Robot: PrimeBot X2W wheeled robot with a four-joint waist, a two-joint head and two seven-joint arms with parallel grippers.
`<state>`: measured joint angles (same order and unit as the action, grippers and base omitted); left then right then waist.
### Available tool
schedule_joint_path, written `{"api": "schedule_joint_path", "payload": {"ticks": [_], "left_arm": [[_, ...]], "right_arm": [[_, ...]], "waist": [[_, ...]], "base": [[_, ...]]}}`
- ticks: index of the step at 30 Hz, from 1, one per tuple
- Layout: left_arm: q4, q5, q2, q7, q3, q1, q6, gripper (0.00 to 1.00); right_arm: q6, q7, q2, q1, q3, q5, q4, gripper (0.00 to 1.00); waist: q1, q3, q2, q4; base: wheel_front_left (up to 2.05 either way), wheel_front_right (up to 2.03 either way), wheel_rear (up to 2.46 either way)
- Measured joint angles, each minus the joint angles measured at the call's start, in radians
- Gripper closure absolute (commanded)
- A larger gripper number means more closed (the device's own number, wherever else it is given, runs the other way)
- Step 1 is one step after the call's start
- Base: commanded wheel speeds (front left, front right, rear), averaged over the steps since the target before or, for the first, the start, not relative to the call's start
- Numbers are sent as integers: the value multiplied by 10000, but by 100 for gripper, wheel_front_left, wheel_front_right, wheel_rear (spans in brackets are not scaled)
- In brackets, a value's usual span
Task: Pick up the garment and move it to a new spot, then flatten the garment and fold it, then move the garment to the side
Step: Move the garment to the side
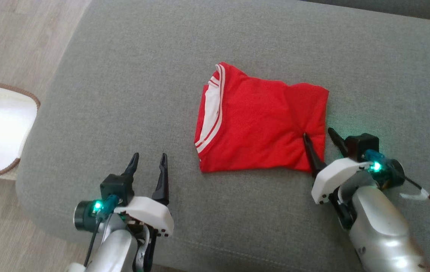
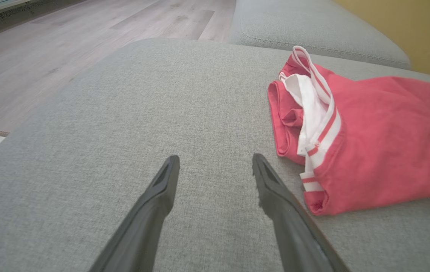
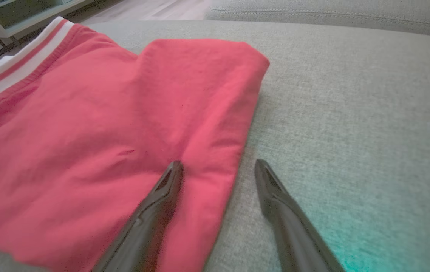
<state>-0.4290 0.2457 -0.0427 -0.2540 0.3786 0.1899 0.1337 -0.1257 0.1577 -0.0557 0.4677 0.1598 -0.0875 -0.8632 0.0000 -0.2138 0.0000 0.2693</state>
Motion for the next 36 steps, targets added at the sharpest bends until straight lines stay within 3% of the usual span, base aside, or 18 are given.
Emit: {"api": "schedule_joint_path", "payload": {"ticks": [1,2,7,12,30,36], "left_arm": [[0,42,0,0,0,0,42,0],[2,38,2,0,-6,0,48,0],[-4,-10,2,0,-113,0,69,0],[-96,-263,0,0,-460,-5,25,0],[-242,-433,0,0,-677,105,-203,0],[-297,-435,6,0,-650,340,-213,0]], "right_arm": [[0,-88,-6,70,33,-6,-65,95],[0,-138,-15,177,107,-65,-138,100],[-15,50,71,382,309,-288,-276,100],[-17,424,82,372,205,-437,-476,100],[-15,631,35,281,961,-1281,44,100],[-15,621,25,404,826,-844,268,100]], "waist": [[0,-18,0,17],[0,-25,0,5],[0,25,0,-383],[0,196,0,-1243],[0,534,0,-6179],[0,296,0,-7143]], "base": [[0,0,0],[0,0,0],[0,0,0],[0,0,0],[0,0,0],[0,0,0]]}}
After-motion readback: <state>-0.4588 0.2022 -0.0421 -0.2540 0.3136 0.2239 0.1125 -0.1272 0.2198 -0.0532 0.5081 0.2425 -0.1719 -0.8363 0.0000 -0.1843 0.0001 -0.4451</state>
